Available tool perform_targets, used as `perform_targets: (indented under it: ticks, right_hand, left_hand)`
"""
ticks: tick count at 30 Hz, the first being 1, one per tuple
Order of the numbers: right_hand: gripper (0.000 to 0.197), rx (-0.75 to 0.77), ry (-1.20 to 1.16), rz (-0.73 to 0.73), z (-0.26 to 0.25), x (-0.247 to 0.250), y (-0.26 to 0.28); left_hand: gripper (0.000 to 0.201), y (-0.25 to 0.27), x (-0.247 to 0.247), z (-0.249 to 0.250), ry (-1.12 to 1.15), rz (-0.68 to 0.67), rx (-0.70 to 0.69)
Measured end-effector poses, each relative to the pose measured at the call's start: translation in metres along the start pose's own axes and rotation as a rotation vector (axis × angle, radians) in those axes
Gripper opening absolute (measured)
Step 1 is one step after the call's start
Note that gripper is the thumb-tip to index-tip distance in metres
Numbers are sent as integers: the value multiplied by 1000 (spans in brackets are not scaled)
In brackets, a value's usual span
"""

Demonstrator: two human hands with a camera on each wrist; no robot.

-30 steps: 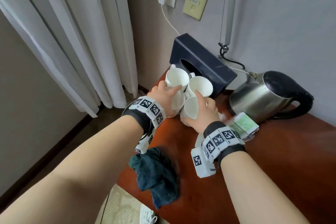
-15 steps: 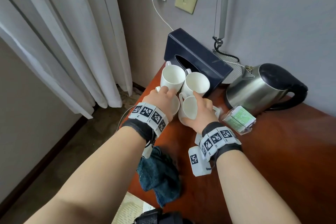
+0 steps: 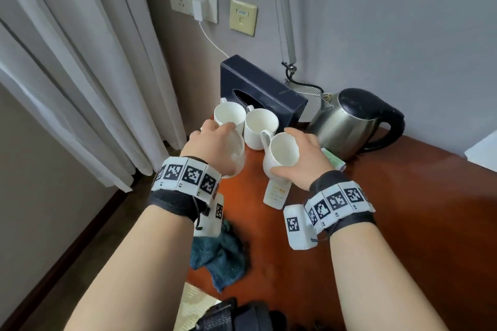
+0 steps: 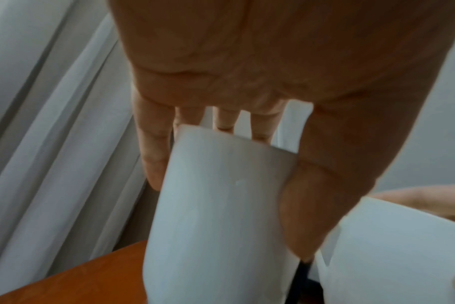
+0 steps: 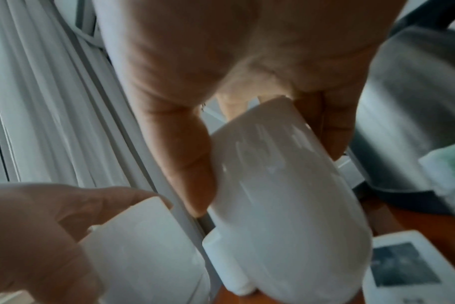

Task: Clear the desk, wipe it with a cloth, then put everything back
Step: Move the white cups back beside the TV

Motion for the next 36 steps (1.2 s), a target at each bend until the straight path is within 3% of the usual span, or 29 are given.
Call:
perform_targets:
  ticks: [6,9,13,21,28,36]
  right_hand:
    - [76,-8,-6,81,57,65,43]
    - [81,-40,-1,136,101,104,69]
    - [89,-85,21,185,167,151,109]
    - [89,-199,13,293,301,227,179]
    - [89,-287,-46,316,377,251,209]
    - [90,-388,-96,333,428,265,210]
  left_hand:
    - [67,27,2,95,-59,40,-121]
    - [76,40,-11,148,-101,56,-195]
    - [80,55,-43,218,-92,21,-249]
    - [80,90,-119,357,-59,-17,-387]
    - [84,100,-164,429,-84,-88,-502]
    - [90,87,-192,482,-122,-152,-627]
Point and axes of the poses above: each hand's wrist, its own y-axis away from the middle knuckle, its own x-axis out of the back of the hand, z = x × y, the point moved 10 cm from there along -y, towards the middle knuckle, and after that the axes turned 8 degrees about -x, right-handed, at the moved point
